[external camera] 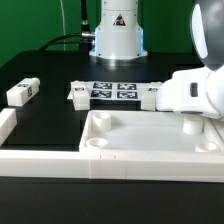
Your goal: Assemble desk
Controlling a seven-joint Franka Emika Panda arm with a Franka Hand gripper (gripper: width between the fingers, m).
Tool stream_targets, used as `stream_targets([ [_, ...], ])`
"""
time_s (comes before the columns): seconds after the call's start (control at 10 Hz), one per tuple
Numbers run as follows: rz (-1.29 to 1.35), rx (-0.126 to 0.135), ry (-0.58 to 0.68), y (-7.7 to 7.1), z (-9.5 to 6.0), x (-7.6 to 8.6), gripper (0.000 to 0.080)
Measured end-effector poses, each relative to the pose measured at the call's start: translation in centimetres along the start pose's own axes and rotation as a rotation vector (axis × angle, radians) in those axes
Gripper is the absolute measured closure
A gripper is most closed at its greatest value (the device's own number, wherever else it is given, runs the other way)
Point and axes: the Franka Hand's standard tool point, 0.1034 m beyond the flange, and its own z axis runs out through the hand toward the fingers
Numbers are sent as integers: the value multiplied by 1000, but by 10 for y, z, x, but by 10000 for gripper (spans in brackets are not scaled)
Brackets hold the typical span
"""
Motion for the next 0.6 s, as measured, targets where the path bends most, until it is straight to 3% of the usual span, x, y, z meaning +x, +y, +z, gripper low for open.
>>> stream_targets([
  [0.1, 0, 0, 0, 0, 0, 0, 237],
  [0.2, 0, 0, 0, 0, 0, 0, 237],
  [0.3, -1, -1, 0, -1, 0, 0, 417],
  [0.4, 0, -1, -1, 0, 0, 0, 512],
  [0.6, 0, -1, 0, 0, 0, 0, 512],
])
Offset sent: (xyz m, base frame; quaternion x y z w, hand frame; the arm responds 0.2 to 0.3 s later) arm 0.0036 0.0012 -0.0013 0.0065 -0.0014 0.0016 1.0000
